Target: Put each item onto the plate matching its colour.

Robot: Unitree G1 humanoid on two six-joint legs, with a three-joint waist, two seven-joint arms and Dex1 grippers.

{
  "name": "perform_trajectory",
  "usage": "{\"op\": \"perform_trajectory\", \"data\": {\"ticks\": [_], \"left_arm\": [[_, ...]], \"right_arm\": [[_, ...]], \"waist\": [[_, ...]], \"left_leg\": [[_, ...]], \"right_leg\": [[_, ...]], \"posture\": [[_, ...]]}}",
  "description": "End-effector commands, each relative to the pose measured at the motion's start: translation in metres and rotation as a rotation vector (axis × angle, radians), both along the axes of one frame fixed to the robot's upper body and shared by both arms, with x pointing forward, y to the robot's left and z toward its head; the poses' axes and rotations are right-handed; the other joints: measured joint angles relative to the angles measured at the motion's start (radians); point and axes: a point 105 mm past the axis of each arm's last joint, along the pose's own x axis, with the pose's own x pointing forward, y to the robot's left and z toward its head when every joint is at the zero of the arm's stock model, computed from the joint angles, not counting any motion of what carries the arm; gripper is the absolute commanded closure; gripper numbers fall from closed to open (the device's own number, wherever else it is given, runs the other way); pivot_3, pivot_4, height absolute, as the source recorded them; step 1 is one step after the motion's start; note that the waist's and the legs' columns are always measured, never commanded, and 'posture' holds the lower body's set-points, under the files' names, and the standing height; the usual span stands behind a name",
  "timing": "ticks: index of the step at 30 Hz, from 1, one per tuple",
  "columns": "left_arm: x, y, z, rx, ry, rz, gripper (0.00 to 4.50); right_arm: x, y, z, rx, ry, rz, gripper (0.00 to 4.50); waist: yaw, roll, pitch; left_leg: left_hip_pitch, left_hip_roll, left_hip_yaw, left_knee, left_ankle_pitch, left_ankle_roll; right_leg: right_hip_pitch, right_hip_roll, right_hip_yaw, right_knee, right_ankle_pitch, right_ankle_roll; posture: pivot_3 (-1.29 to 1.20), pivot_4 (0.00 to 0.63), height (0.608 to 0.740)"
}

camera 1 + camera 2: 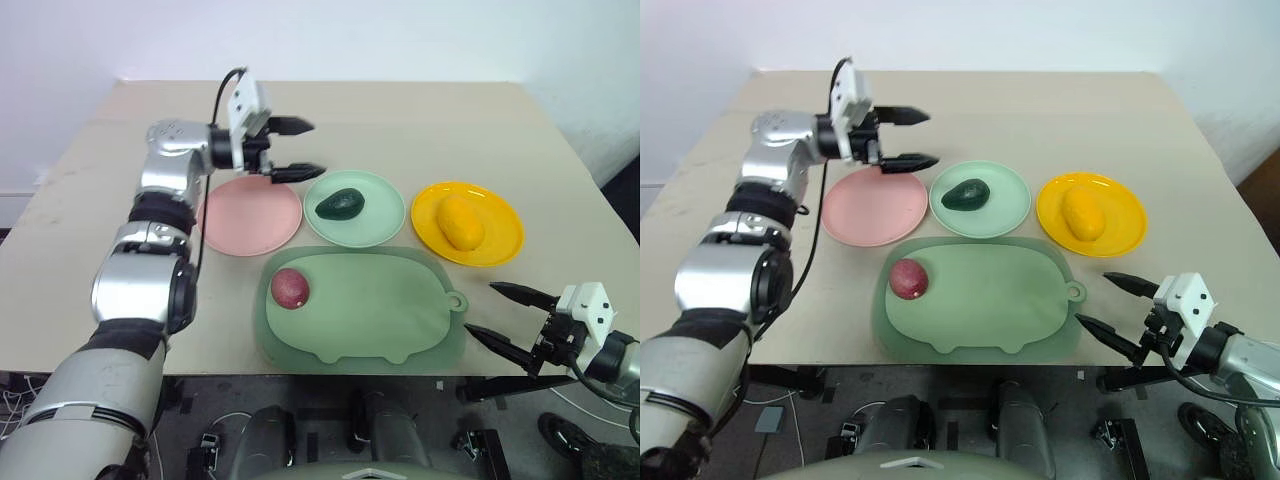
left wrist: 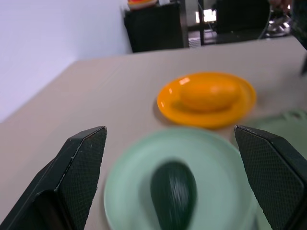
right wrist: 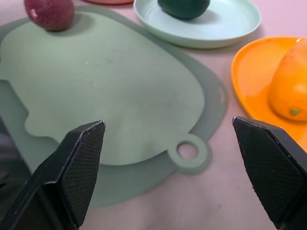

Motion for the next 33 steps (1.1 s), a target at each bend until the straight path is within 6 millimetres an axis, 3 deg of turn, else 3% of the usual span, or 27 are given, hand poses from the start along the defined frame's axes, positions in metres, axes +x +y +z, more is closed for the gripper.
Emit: {"op": "perform_trajectory", "data": {"ticks": [1, 5, 9, 14, 21, 33], "left_arm": [[-0.020, 0.020, -0.002, -0.017, 0.021, 0.035, 0.05], [-0.052, 0.026, -0.028, -0.004, 0.085, 0.106, 0.05], [-0.079, 0.019, -0.034, -0.141, 0.189, 0.148, 0.05], [-0.109, 0.012, -0.053, -0.139, 0.243, 0.132, 0.05], [-0.117, 0.001, -0.075, -0.111, 0.244, 0.107, 0.05], [-0.106, -0.008, -0.107, -0.049, 0.202, 0.142, 0.05]], "right_arm": [[0.000, -0.003, 0.010, -0.011, -0.030, 0.010, 0.00], [0.000, -0.002, 0.009, -0.001, -0.006, 0.028, 0.00], [0.002, -0.001, 0.008, -0.001, -0.003, 0.034, 0.00], [0.003, 0.001, 0.006, -0.003, 0.009, 0.047, 0.00], [0.006, 0.002, 0.010, 0.025, 0.003, 0.046, 0.00], [0.004, 0.004, 0.011, 0.031, -0.003, 0.033, 0.00]], "waist": [[0.000, 0.000, 0.000], [0.007, 0.000, 0.000], [0.023, 0.000, 0.000], [0.027, 0.000, 0.000], [0.028, 0.001, -0.001], [0.028, 0.001, -0.001]], "left_leg": [[0.000, 0.000, 0.000, 0.000, 0.000, 0.000], [0.000, 0.001, -0.001, 0.001, 0.000, -0.001], [0.000, 0.001, -0.002, 0.003, 0.000, 0.000], [0.002, 0.001, -0.002, 0.002, 0.000, -0.001], [0.002, 0.000, -0.001, 0.002, 0.000, -0.001], [0.001, 0.000, -0.001, 0.001, 0.000, -0.001]], "right_leg": [[0.000, 0.000, 0.001, 0.000, 0.000, 0.000], [-0.001, 0.000, 0.001, 0.001, 0.000, 0.000], [0.001, -0.001, 0.001, 0.001, 0.000, 0.000], [0.001, 0.000, 0.002, 0.001, 0.000, 0.000], [0.002, 0.000, 0.002, 0.001, 0.000, 0.000], [0.002, 0.000, 0.002, 0.001, 0.000, 0.000]], "posture": [[0.00, 0.150, 0.737], [0.00, 0.150, 0.737], [0.00, 0.150, 0.737], [0.00, 0.150, 0.737], [0.00, 0.150, 0.737], [0.00, 0.150, 0.737]]}}
